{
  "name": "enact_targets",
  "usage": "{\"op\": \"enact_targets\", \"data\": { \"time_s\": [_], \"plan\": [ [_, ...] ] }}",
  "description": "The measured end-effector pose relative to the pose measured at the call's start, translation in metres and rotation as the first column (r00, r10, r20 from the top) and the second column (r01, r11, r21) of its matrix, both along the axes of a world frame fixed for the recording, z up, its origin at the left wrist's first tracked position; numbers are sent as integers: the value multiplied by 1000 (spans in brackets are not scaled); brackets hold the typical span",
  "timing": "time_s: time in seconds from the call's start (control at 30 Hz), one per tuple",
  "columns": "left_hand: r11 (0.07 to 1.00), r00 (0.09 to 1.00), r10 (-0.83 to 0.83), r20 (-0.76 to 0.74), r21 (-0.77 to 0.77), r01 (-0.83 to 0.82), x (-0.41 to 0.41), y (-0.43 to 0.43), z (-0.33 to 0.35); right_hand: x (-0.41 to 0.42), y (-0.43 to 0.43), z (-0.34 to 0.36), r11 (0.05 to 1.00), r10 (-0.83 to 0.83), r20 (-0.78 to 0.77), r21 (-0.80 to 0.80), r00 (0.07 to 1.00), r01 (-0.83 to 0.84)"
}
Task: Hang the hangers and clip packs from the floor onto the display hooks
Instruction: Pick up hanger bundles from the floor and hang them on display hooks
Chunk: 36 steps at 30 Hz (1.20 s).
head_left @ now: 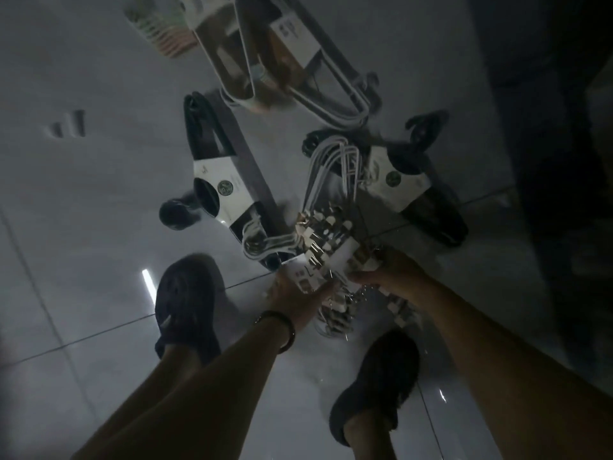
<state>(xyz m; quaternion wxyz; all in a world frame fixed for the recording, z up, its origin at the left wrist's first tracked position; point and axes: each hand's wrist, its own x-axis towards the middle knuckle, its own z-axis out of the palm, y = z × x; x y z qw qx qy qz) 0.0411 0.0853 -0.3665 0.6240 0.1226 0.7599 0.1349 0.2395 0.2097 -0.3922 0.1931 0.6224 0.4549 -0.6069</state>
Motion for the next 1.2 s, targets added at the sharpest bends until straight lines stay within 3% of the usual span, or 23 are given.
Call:
{"op": "enact_targets", "data": {
  "time_s": [0.17,0.3,0.43,0.53,0.63,0.73,0.83,0.93,1.1,1.2],
  "plan": [
    [995,998,69,3,-72,-68,6,0,-16,-2,11,-10,989,-23,-234,-146,972,-12],
    [993,994,-108,-34,-56,106,11,-3,-9,-10,4,6,988,-17,-315,-153,949,-33],
    [1000,999,12,-44,-20,-13,32,-7,12,-5,-18,39,984,-50,-355,-178,934,-15],
    [958,950,258,177,77,-275,50,-6,21,4,-43,47,959,-209,-386,-258,898,113],
    [892,878,368,306,152,-427,61,-5,24,6,-59,46,962,-274,-440,-108,855,252],
    [877,876,373,306,192,-441,61,-12,19,-4,-54,46,960,-271,-451,-69,850,270],
    [868,832,429,351,96,-488,53,-14,16,-12,-53,48,968,-239,-444,-177,863,177],
    [818,730,510,455,7,-575,44,-10,24,-19,-66,57,925,-329,-387,-318,861,210],
    [804,614,482,625,-36,-594,17,-27,49,-34,-75,81,894,-434,-416,-310,799,324],
    [798,590,430,683,18,-603,-11,-48,67,-60,-88,100,941,-338,-540,-202,771,271]
  ]
}}
